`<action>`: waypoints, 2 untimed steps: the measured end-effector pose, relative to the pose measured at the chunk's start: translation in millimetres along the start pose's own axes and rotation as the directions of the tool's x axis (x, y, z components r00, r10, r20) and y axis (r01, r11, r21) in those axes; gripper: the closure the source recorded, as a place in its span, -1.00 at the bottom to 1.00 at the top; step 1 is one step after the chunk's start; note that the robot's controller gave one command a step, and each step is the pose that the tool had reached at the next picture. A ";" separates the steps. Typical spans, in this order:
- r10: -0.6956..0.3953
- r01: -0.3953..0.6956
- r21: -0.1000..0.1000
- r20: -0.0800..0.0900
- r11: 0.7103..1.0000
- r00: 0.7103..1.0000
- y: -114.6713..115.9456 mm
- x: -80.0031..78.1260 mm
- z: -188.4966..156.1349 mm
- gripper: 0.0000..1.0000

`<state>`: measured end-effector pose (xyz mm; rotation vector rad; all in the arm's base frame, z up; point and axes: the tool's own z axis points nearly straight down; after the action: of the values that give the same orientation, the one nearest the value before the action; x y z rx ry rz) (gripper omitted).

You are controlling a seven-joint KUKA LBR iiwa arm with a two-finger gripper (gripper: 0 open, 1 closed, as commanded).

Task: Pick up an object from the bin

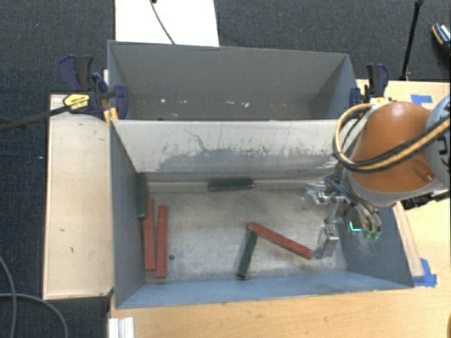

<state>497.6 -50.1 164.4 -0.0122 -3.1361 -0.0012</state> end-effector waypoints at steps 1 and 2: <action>0.215 -0.215 -0.001 0.000 0.977 0.977 31.1 8.8 96.9 -1.00; 0.335 -0.335 -0.003 0.010 0.942 0.942 29.4 12.8 63.8 -1.00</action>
Offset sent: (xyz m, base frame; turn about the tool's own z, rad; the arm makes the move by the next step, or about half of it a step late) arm -0.0077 0.0300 -0.0944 0.2174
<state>484.7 -20.6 100.6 -0.5477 -3.0983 -0.0011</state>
